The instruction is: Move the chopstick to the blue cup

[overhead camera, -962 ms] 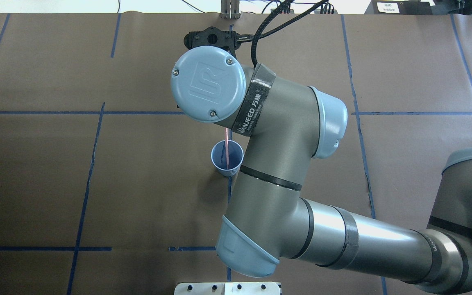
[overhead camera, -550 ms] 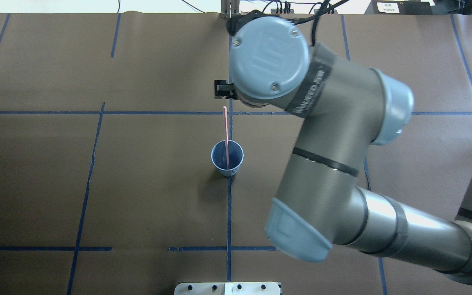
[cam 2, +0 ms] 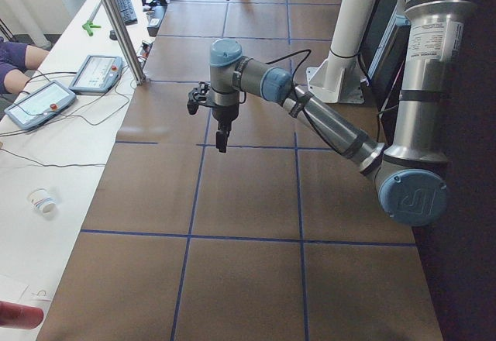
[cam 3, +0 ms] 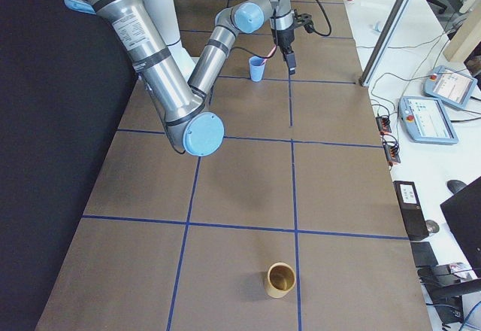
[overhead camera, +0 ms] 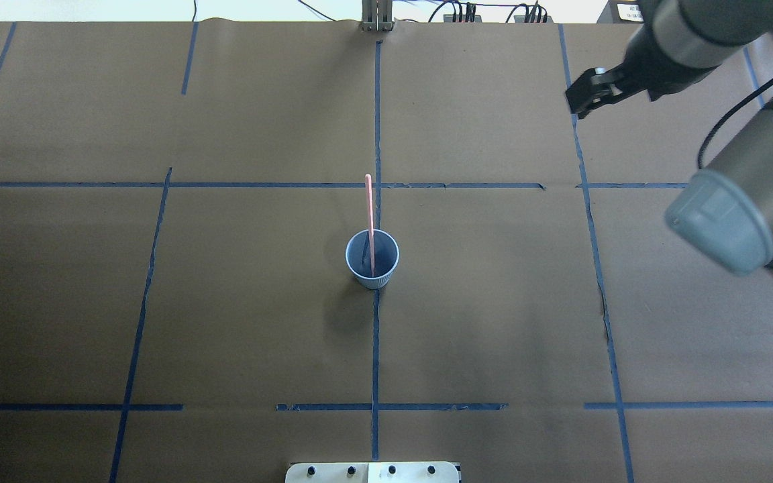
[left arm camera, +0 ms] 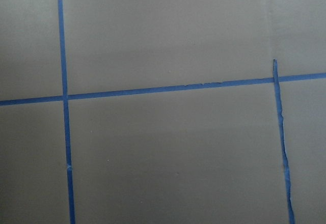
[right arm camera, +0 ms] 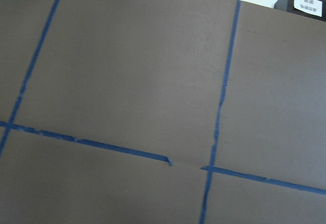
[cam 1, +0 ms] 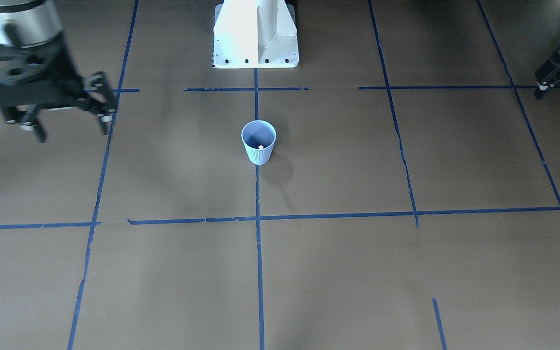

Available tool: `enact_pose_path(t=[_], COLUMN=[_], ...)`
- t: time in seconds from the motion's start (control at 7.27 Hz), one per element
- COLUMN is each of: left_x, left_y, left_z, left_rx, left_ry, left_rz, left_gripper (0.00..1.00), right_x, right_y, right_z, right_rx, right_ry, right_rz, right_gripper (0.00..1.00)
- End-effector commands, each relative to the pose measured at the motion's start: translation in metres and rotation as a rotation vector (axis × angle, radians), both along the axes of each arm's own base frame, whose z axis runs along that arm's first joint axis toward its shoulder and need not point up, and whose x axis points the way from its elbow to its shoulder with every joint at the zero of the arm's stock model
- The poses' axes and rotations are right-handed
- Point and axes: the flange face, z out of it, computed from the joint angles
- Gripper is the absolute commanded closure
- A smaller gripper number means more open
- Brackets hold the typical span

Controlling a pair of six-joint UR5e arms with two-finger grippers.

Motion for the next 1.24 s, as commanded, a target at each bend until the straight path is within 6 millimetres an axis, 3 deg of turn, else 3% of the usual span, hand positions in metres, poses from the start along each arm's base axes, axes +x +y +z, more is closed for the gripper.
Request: enact_pose_path(t=[0.0,0.14,0.41,0.55,0.69,0.83,0.96,1.1], left_x=[-0.025,-0.04,-0.073,-0.083,-0.084,-0.084,-0.085,-0.086], left_y=[0.011,0.006,-0.011,-0.014,-0.014,-0.012,0.003,0.015], left_z=[0.039,0.068,0.152,0.179,0.2,0.217,0.233,0.243], left_rx=[-0.017,-0.031,-0.034,-0.039,-0.074,-0.108,-0.143,-0.157], left_ry=[-0.023,-0.007,0.092,0.094,0.092,0.092,0.091,0.091], left_rz=[0.029,0.063,0.088,0.071,0.066,0.064,0.063,0.06], left_gripper=[0.0,0.0,0.0,0.0,0.0,0.0,0.0,0.0], right_x=[0.118,0.16,0.255,0.268,0.268,0.268,0.27,0.27], right_y=[-0.028,-0.036,-0.03,-0.02,0.013,0.025,0.033,0.043], right_z=[0.097,0.149,0.276,0.311,0.356,0.379,0.409,0.419], right_rx=[-0.06,-0.046,-0.056,-0.087,-0.167,-0.19,-0.247,-0.265], right_ry=[-0.025,-0.054,-0.136,-0.168,-0.165,-0.155,-0.161,-0.163], right_rz=[-0.089,-0.133,-0.156,-0.142,-0.134,-0.13,-0.121,-0.12], right_gripper=[0.0,0.0,0.0,0.0,0.0,0.0,0.0,0.0])
